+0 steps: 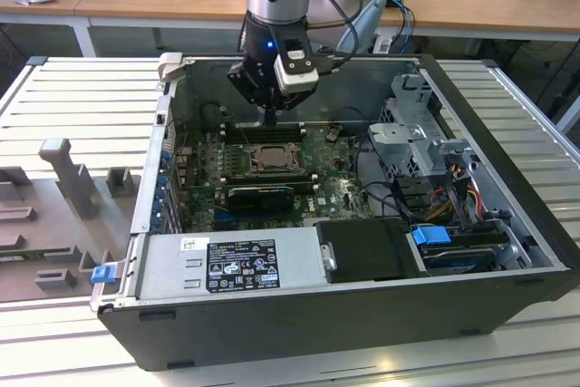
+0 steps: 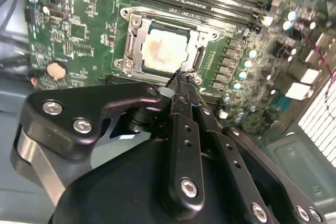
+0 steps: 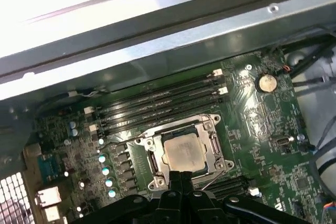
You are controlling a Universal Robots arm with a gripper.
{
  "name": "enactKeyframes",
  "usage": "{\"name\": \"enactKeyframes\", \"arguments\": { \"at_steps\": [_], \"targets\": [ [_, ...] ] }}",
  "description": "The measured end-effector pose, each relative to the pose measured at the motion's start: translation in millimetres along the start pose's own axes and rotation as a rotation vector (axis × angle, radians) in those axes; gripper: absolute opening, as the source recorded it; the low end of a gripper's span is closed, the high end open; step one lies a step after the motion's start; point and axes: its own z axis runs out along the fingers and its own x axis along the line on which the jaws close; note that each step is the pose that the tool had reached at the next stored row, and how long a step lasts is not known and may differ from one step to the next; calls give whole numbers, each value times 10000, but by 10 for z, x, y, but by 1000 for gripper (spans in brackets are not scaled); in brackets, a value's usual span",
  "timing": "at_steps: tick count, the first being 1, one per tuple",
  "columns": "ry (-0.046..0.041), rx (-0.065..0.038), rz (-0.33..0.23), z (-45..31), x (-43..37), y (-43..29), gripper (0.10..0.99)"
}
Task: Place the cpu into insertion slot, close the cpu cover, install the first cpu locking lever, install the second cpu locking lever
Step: 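Install the first cpu locking lever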
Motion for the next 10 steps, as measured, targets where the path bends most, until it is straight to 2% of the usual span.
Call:
{"name": "enactKeyframes", "arguments": {
  "at_steps": [3,4,5,7,10],
  "targets": [
    [1,0,-44,13,114,-30,106],
    [1,0,-45,25,233,-61,106],
    [0,-3,-60,35,292,-76,106],
    [3,1,-185,49,320,-83,106],
    [20,8,-915,81,331,-85,106]
  ]
}}
